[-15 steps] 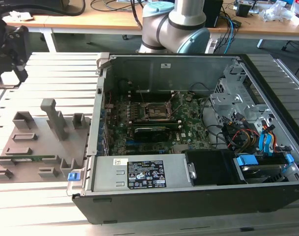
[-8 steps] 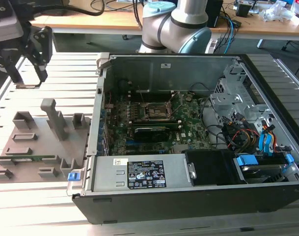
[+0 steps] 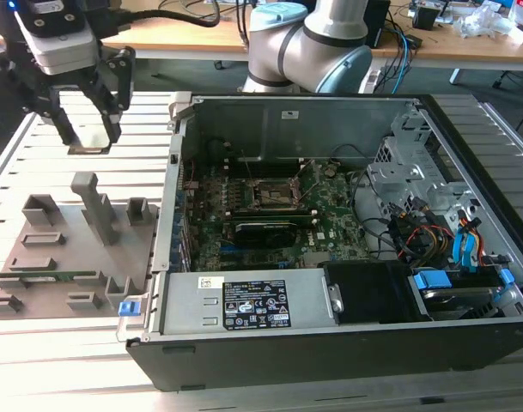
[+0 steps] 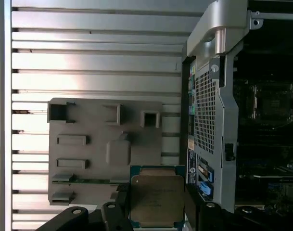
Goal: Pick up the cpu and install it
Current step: 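Pick up the cpu and move it towards the insertion slot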
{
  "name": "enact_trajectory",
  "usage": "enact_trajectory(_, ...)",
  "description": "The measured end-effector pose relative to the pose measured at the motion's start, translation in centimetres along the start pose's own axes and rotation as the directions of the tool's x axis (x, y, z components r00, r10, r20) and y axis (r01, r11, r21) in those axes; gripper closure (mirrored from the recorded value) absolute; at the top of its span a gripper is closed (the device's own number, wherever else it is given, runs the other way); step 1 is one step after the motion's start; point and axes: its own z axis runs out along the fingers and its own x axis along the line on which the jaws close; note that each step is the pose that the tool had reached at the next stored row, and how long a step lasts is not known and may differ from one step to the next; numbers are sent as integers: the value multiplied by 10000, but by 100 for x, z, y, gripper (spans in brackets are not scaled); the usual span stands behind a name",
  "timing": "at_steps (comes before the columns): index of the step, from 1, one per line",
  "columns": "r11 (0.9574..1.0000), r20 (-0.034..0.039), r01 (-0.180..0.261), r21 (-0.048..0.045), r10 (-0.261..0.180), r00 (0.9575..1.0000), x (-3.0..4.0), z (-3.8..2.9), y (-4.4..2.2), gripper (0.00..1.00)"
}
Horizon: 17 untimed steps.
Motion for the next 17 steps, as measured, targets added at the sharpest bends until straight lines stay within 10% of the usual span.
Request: enact_trajectory(17,10000,-2,1,6,-1,10000,-768,19,-15,46)
